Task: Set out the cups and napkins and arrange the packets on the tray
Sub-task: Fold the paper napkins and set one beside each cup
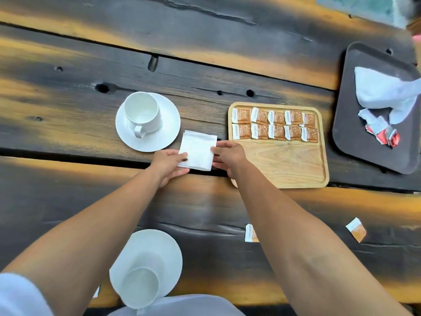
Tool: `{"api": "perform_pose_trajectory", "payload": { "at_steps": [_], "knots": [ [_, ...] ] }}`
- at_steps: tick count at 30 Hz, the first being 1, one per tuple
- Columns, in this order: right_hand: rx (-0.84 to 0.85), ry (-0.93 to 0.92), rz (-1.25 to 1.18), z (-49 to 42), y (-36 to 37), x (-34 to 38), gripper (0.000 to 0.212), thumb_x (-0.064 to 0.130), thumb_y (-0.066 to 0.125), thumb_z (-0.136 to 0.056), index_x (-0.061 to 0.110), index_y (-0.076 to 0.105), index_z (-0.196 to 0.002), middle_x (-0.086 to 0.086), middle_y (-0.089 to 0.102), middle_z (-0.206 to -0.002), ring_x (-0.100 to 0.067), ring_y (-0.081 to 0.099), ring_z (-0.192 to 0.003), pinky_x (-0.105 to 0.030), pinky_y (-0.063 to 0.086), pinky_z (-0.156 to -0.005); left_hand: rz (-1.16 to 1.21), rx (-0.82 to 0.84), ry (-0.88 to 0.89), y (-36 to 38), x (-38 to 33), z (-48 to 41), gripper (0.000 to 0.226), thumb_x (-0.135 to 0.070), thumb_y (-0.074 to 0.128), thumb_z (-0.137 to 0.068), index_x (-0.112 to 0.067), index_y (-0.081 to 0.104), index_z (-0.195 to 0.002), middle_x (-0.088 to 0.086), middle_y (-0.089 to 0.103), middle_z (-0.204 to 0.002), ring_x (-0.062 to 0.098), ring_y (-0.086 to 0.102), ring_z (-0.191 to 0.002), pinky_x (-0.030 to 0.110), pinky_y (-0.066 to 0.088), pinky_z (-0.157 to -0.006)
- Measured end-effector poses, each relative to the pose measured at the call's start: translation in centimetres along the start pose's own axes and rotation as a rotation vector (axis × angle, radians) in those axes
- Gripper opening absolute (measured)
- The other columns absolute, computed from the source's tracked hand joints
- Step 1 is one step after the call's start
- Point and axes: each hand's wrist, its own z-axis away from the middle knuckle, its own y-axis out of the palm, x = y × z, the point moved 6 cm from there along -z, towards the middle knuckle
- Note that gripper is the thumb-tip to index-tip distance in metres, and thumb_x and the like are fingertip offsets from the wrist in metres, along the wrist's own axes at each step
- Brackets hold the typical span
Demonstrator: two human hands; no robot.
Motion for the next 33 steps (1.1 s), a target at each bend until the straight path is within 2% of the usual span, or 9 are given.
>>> {"api": "perform_pose_trajectory", "payload": {
  "at_steps": [3,6,10,14,18,22,27,30,33],
  "knots": [
    [-0.018,-0.007,0.006,-0.8,0.3,0.2,0.013,0.003,0.067,-0.089,0.015,0.063,-0.095,-0.009,0.074,-0.097,-0.022,0.072,-0.078,-0.029,0.055,-0.055,-0.008,-0.012,-0.038,0.2,0.5,-0.6,0.047,-0.009,0.070,-0.089,-0.001,0.049,-0.130,0.022,0.062,-0.125,0.031,0.072,-0.083,0.032,0.062,-0.060],
    [-0.062,-0.035,0.048,-1.6,0.7,0.4,0.014,0.004,0.067,-0.089,0.016,0.062,-0.087,-0.010,0.073,-0.100,-0.025,0.073,-0.085,-0.030,0.057,-0.055,0.012,-0.044,-0.056,0.2,0.8,-1.0,0.047,-0.011,0.070,-0.089,-0.004,0.048,-0.129,0.021,0.060,-0.127,0.028,0.074,-0.073,0.030,0.062,-0.057],
    [-0.156,-0.058,0.109,-2.5,1.0,0.5,0.014,0.008,0.068,-0.086,0.020,0.061,-0.082,-0.009,0.072,-0.100,-0.026,0.072,-0.090,-0.044,0.062,-0.077,0.079,-0.094,-0.018,0.5,0.8,-1.6,0.048,-0.014,0.070,-0.090,-0.004,0.047,-0.131,0.020,0.062,-0.123,0.022,0.073,-0.063,0.025,0.059,-0.053],
    [-0.198,-0.080,0.097,-2.9,1.3,0.4,0.015,0.010,0.068,-0.085,0.021,0.060,-0.079,-0.008,0.072,-0.099,-0.028,0.071,-0.093,-0.048,0.060,-0.082,0.179,-0.151,0.030,0.6,0.4,-2.0,0.049,-0.018,0.071,-0.089,-0.003,0.049,-0.130,0.016,0.066,-0.113,0.021,0.074,-0.068,0.023,0.059,-0.056],
    [-0.202,-0.099,0.092,-3.2,1.7,0.8,0.014,0.012,0.068,-0.085,0.022,0.059,-0.079,-0.007,0.071,-0.099,-0.028,0.070,-0.095,-0.047,0.059,-0.085,0.288,-0.137,0.032,0.9,0.4,-2.2,0.056,-0.013,0.074,-0.086,-0.003,0.046,-0.134,0.012,0.065,-0.104,0.019,0.075,-0.064,0.022,0.058,-0.056],
    [-0.220,-0.107,0.101,-3.3,1.7,1.5,0.015,0.014,0.068,-0.086,0.023,0.059,-0.079,-0.004,0.071,-0.097,-0.025,0.069,-0.094,-0.046,0.059,-0.086,0.313,-0.133,0.030,1.2,0.2,-2.5,0.057,-0.009,0.073,-0.086,-0.001,0.046,-0.135,0.015,0.063,-0.110,0.020,0.075,-0.064,0.022,0.059,-0.058],
    [-0.250,-0.125,0.131,-3.3,1.5,2.2,0.015,0.016,0.067,-0.087,0.025,0.058,-0.079,0.004,0.069,-0.089,-0.018,0.067,-0.089,-0.033,0.057,-0.081,0.349,-0.121,0.016,1.7,-0.2,-2.8,0.055,-0.009,0.073,-0.087,0.000,0.046,-0.134,0.013,0.065,-0.104,0.021,0.075,-0.067,0.023,0.060,-0.062],
    [-0.274,-0.139,0.183,-3.1,1.4,2.4,0.008,0.016,0.067,-0.086,0.021,0.063,-0.091,0.002,0.072,-0.095,-0.017,0.065,-0.090,-0.030,0.054,-0.080,0.367,-0.116,0.014,2.1,-0.5,-2.8,0.053,-0.008,0.073,-0.086,0.003,0.047,-0.132,0.013,0.066,-0.095,0.019,0.074,-0.062,0.024,0.060,-0.060],
    [-0.301,-0.170,0.283,-2.6,1.2,2.6,0.019,0.016,0.066,-0.086,0.016,0.066,-0.105,-0.002,0.073,-0.103,-0.019,0.065,-0.097,-0.030,0.053,-0.089,0.366,-0.104,0.008,2.2,-0.6,-2.7,0.053,-0.007,0.074,-0.085,0.006,0.049,-0.130,0.015,0.068,-0.099,0.017,0.074,-0.062,0.027,0.062,-0.066]
  ]
}}
